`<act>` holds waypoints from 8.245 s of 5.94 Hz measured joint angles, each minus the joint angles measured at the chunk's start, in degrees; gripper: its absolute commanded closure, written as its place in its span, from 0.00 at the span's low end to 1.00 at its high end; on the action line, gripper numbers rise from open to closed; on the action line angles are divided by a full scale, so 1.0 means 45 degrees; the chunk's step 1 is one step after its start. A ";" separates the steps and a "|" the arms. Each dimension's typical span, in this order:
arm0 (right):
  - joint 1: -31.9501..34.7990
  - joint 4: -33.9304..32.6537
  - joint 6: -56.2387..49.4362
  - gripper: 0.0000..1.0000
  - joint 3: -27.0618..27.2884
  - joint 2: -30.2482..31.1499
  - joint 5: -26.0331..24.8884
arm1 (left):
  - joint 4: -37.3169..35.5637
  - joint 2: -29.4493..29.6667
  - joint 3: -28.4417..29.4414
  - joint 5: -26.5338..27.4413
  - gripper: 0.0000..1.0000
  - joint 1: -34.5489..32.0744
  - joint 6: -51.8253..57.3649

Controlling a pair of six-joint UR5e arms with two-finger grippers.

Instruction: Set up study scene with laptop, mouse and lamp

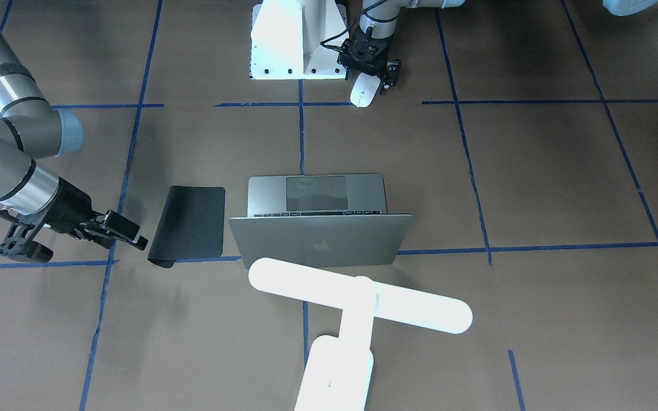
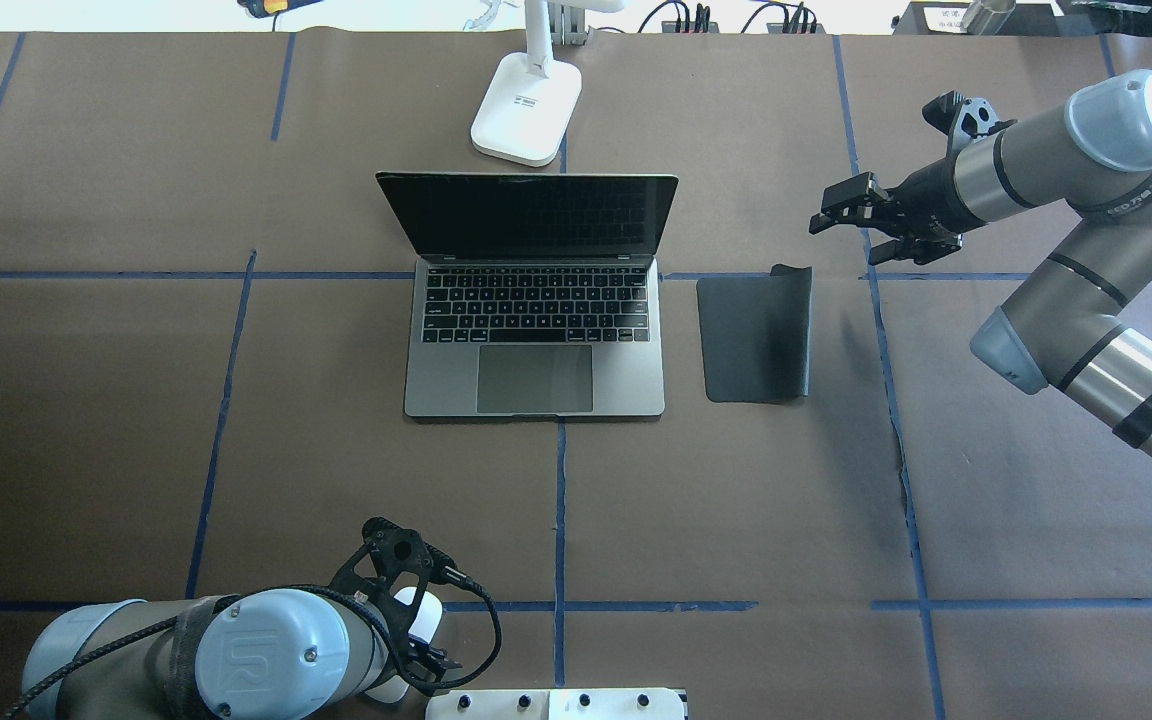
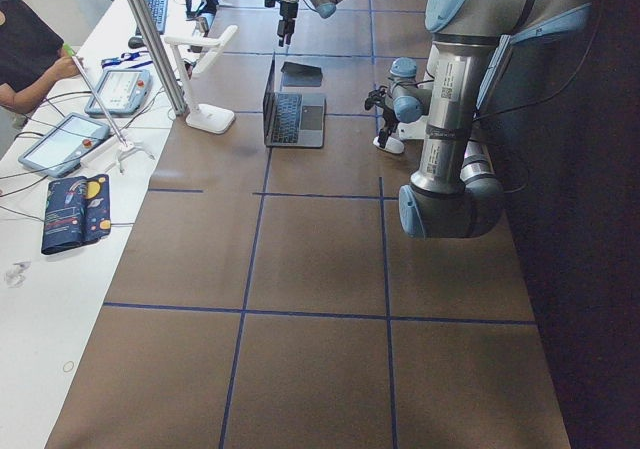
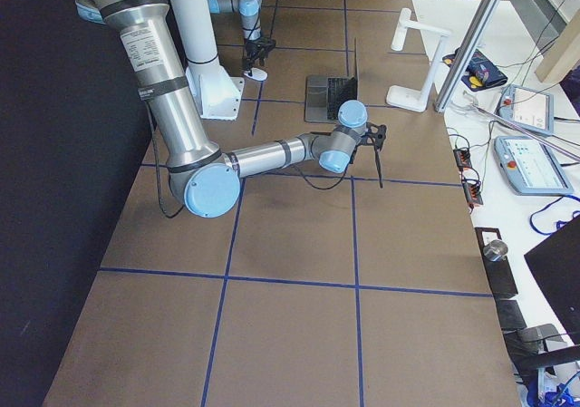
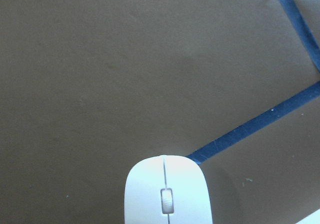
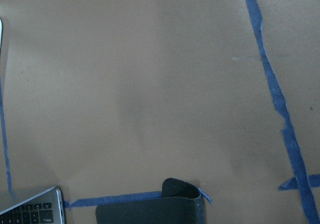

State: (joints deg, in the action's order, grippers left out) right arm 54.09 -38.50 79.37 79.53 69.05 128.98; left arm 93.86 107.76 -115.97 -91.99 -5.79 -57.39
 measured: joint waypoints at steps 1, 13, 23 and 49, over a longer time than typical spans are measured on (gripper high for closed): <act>0.0000 0.0000 0.0000 0.00 0.0039 0.0013 0.0001 | -0.0020 -0.0001 0.0071 0.0003 0.00 0.0003 0.0012; 0.1122 -0.0051 0.0004 0.00 0.0896 0.0615 0.1303 | -0.0061 0.1488 0.0123 -0.0052 0.75 -0.1166 -0.0069; 0.2427 -0.0006 -0.0020 0.00 0.0999 0.1411 0.2168 | 0.4407 1.3232 1.5479 -0.0331 0.70 -0.3660 -0.2588; 0.7148 -1.0545 -1.7942 0.00 0.4147 0.5141 0.2056 | 0.4674 -0.0792 0.2149 -0.8681 0.01 -1.1829 0.2045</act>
State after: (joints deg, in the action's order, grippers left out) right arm 86.26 -85.95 -1.37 98.19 92.18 138.23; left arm 114.90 104.20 -106.30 -131.06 -59.02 -48.18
